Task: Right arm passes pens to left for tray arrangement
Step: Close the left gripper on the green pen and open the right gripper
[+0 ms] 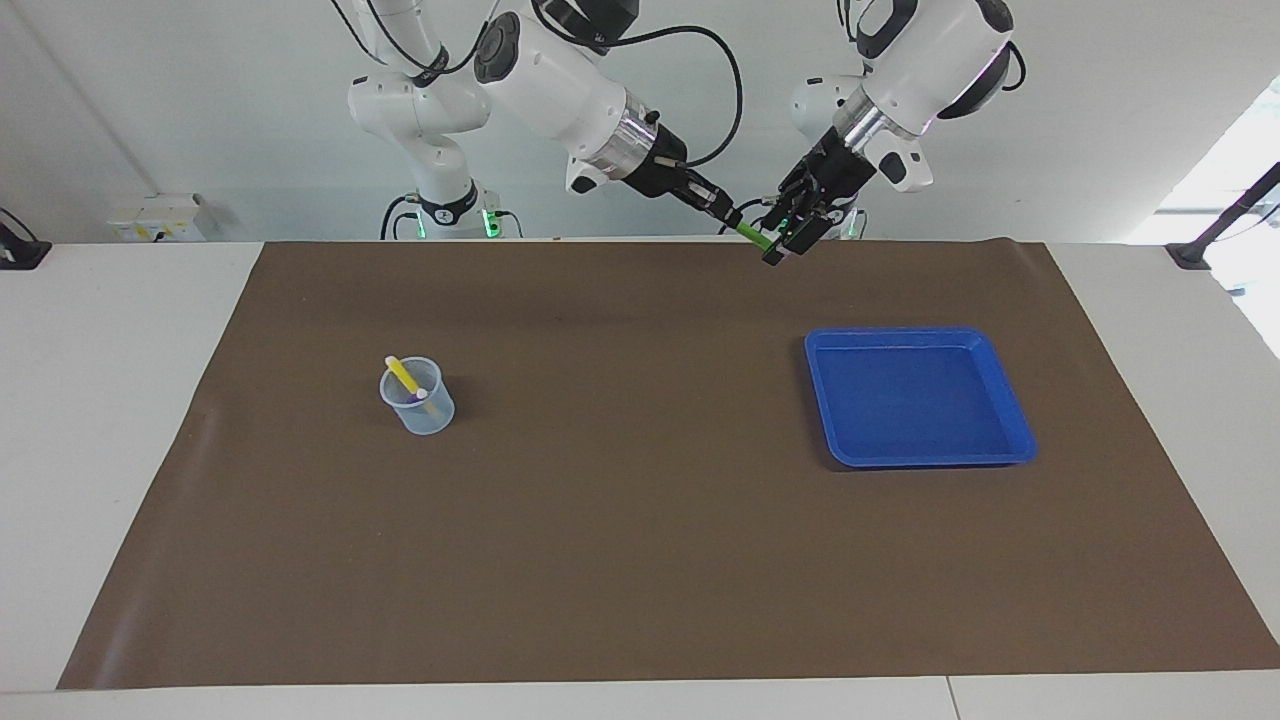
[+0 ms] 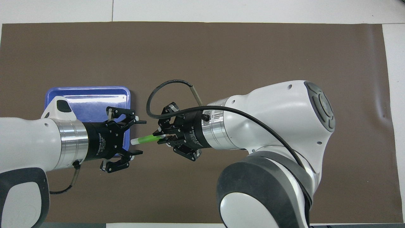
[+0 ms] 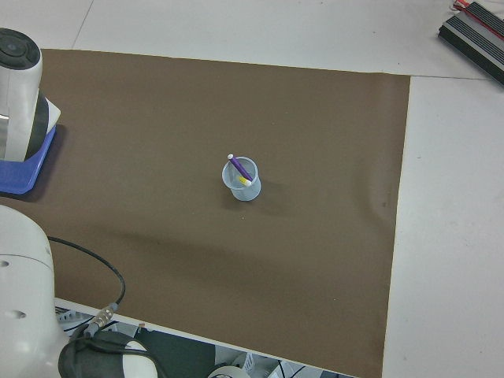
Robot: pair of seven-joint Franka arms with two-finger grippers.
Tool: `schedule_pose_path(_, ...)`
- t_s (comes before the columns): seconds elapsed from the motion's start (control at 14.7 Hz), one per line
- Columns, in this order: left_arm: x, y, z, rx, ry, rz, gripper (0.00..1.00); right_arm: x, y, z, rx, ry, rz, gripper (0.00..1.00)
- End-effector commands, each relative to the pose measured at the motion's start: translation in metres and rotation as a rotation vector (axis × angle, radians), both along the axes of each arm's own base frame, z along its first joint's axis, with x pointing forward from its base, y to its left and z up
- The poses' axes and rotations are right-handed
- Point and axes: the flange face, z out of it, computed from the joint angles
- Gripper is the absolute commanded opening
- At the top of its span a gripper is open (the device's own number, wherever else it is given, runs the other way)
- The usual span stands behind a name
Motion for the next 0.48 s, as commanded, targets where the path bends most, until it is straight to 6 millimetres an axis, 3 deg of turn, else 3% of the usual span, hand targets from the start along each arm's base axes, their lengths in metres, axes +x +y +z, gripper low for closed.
schedule_pose_path(0.0,-0.0059,0.0020,0.0002,0.013,-0.010,0.030,0.41,0.0016,0.0026,0.0015,0.011,0.006,-0.005,0.00)
schedule_pose_path(0.41,-0.0051,0.0041,-0.0013,0.013,0.001,0.051,0.25,0.0016,0.0026,0.0015,0.011,0.005,-0.004,0.00)
